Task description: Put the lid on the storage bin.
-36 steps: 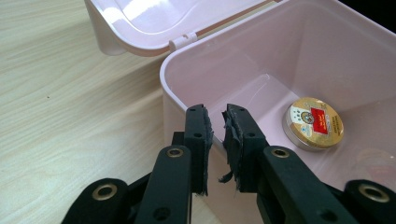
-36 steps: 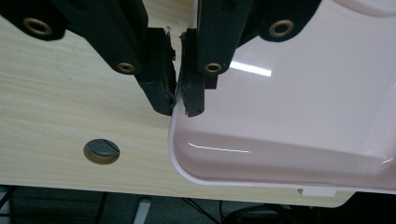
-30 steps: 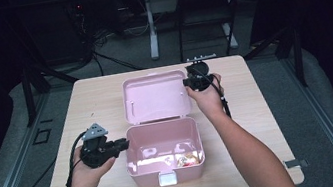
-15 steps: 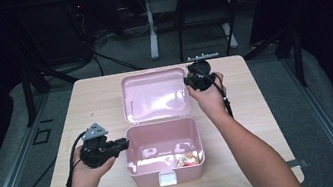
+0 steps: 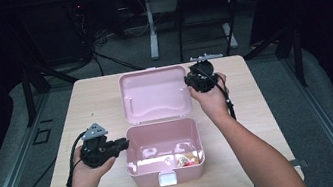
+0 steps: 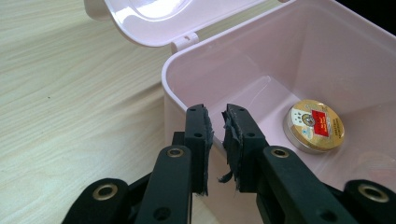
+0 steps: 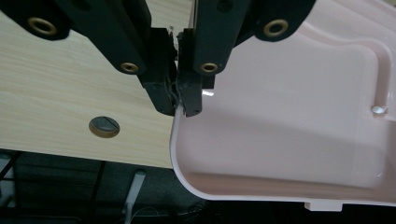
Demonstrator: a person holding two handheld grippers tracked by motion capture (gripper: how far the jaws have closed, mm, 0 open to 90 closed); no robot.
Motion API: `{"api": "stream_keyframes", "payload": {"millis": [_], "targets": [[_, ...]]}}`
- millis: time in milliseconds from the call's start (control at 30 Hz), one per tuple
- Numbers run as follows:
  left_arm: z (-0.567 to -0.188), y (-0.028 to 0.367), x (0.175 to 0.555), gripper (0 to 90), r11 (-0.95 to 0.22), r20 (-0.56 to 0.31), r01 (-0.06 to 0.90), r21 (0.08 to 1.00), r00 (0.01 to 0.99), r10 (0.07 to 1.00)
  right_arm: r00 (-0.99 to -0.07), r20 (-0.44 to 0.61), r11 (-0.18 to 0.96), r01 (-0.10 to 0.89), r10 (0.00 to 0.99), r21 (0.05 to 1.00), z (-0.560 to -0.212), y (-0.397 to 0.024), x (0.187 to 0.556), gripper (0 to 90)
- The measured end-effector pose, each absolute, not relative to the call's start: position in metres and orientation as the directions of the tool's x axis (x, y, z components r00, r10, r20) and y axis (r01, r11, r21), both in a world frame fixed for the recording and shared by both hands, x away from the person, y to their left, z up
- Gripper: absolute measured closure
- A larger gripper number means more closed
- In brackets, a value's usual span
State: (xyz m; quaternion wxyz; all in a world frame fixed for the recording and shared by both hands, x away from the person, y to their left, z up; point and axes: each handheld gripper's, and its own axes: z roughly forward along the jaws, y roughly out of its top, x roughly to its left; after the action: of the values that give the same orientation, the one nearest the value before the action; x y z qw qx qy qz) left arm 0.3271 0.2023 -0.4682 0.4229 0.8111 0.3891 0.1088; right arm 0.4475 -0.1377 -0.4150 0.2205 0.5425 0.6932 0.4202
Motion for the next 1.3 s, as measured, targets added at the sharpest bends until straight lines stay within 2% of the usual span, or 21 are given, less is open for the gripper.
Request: {"api": "stream_keyframes", "payload": {"millis": [333,900,1300], "targets": [[-0.468,0.202,0.327,79.3,-0.338,-0.153,0.538,0.773,0.674,0.723,-0.345,0.162,0.049,0.528,0.925,0.848,-0.408,-0.143,0.432,86.8],[-0.468,0.202,0.328,79.2,-0.337,-0.154,0.54,0.771,0.671,0.725,-0.381,0.108,0.078,0.44,0.918,0.895,-0.402,-0.144,0.405,87.1],[-0.469,0.202,0.328,79.3,-0.334,-0.152,0.541,0.772,0.668,0.729,-0.396,0.1,0.081,0.415,0.913,0.906,-0.4,-0.148,0.391,87.0]]}}
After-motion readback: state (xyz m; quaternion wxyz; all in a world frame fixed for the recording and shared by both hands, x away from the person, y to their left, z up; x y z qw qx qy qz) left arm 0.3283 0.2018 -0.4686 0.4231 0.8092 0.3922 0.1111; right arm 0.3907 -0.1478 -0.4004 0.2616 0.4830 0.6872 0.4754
